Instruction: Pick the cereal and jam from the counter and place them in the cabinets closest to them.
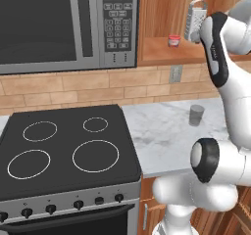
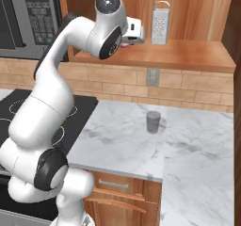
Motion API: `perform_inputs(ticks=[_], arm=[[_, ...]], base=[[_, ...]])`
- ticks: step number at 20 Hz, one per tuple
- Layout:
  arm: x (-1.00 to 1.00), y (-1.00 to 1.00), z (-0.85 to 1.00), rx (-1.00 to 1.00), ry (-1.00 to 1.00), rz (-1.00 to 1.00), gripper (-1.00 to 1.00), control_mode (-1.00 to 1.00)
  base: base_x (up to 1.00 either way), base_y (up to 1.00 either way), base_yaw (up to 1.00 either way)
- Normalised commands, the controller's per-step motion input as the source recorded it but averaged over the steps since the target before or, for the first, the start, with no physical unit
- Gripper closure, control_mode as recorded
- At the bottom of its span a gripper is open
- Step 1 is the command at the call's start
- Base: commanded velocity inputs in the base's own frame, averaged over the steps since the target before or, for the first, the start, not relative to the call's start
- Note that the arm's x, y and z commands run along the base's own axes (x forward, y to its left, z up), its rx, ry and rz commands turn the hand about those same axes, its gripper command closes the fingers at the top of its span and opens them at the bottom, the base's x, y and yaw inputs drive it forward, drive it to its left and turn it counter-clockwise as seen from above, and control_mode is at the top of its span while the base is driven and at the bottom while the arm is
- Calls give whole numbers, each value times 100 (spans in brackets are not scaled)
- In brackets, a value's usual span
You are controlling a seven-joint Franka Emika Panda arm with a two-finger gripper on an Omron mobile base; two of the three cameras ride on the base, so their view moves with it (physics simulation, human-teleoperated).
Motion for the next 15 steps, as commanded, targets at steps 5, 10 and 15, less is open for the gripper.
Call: perform_inputs(ticks=[5,10,15], arm=[[-100,-9,0,8,-30,0,-100,-100],[-97,-8,0,10,-34,0,-100,-100],[-38,-10,0,5,-17,-6,-100,-100]], base=[[0,0,0],[0,0,0],[0,0,0]])
